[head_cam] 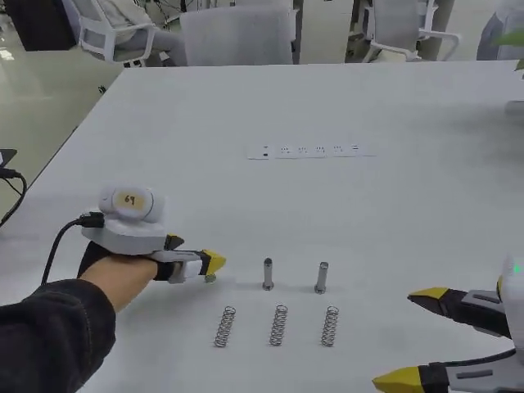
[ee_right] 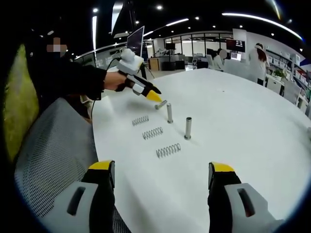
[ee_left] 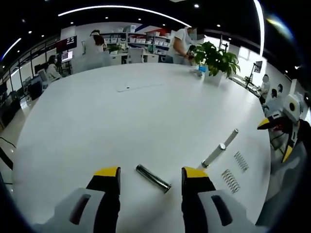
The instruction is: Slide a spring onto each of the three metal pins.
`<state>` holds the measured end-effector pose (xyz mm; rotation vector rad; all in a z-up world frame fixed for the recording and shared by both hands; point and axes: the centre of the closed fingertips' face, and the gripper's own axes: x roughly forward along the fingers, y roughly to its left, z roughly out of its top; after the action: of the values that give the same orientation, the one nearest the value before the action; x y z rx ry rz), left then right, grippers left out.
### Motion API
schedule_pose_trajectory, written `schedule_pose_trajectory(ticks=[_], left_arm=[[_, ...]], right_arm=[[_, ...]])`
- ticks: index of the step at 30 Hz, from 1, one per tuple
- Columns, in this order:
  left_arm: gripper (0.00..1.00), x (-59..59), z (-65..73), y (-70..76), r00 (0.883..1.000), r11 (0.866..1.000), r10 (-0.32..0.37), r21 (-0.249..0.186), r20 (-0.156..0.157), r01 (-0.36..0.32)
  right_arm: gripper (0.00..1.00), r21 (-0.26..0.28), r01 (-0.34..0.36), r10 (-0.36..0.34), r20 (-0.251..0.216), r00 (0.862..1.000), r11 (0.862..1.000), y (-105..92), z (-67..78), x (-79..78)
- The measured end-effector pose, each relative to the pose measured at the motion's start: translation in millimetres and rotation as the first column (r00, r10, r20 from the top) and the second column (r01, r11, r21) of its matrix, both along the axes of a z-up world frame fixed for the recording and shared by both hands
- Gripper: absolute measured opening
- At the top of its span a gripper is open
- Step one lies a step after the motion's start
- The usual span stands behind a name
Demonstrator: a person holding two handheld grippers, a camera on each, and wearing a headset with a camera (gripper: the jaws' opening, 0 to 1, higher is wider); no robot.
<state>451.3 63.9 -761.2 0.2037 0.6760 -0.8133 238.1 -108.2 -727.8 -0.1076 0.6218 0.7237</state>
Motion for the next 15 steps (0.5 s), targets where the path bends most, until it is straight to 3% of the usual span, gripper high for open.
schedule_pose_trajectory(ticks=[5, 15], left_arm=[[0.41, 1.8, -11.9, -1.4, 1.0, 1.0, 0.012, 0.025, -0.029, -0.011], [0.37, 0.9, -17.1, -7.9, 0.999, 0.998, 0.008, 0.056, -0.037, -0.005]], right_arm=[[0.78, 0.0, 0.0, 0.0, -0.004, 1.0, 1.0, -0.3, -0.5, 0.0], [0.77, 0.0, 0.002, -0.002, -0.007, 1.0, 1.0, -1.6, -1.7, -0.5]])
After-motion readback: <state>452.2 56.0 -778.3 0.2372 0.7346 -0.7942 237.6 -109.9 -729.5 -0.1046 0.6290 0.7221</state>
